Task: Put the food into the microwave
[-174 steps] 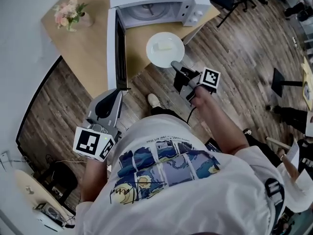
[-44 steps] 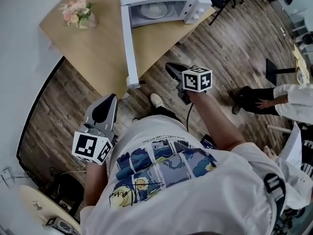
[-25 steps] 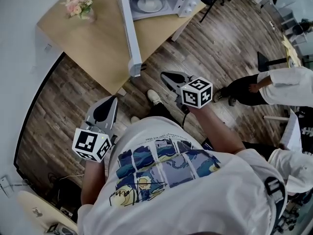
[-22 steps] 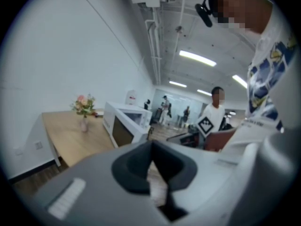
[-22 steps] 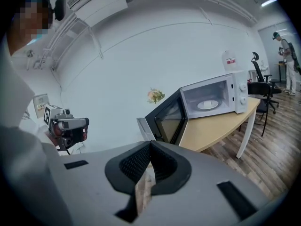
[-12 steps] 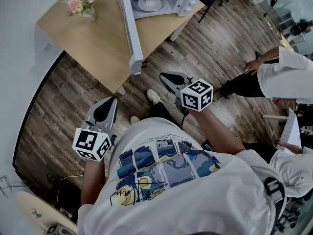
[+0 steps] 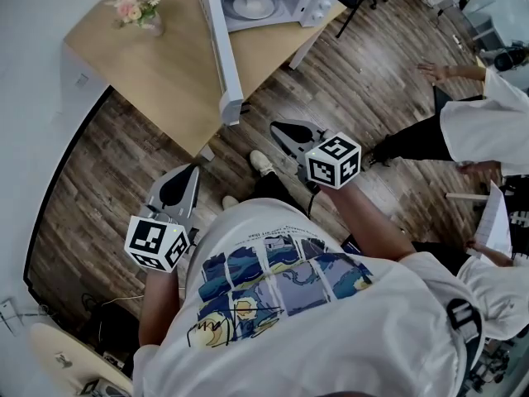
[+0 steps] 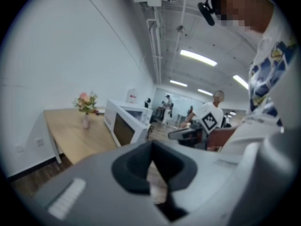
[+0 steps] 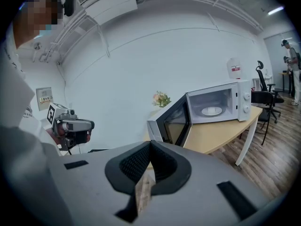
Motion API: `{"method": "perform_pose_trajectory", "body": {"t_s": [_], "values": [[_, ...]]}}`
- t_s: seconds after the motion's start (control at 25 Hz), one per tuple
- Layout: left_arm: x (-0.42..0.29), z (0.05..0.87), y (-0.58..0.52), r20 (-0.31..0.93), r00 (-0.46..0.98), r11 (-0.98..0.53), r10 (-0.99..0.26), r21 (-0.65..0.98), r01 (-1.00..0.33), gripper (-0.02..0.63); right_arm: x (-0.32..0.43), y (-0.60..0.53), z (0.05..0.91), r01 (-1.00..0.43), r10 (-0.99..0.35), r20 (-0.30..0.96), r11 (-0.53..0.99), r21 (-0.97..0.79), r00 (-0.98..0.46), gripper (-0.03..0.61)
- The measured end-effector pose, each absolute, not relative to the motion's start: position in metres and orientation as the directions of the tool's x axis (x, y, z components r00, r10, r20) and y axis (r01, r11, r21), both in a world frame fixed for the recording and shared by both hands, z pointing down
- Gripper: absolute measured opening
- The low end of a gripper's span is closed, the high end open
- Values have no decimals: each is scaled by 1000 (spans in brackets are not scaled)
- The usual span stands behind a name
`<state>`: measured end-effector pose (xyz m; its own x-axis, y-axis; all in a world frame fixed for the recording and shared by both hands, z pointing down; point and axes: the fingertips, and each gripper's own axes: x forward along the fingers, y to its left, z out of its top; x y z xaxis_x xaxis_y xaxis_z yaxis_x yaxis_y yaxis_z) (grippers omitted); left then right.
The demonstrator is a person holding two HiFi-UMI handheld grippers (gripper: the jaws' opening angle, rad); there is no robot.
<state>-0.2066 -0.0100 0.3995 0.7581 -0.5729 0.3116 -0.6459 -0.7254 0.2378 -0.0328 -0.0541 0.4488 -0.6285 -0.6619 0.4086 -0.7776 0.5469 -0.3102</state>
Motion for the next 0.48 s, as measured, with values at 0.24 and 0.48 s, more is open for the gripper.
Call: {"method": "perform_pose_trajectory", "body": {"t_s": [0.24,0.48], "values": [[-205,400,-9,313,758,-726,-572,237,-646,9,-32,-53,448,-778,-661,410,551,-303,-628,6],[-201,400,-9,313,761,-729,-568,238,-642,9,-30,-52,448,-779,-659,417,554,-294,-626,6]]}}
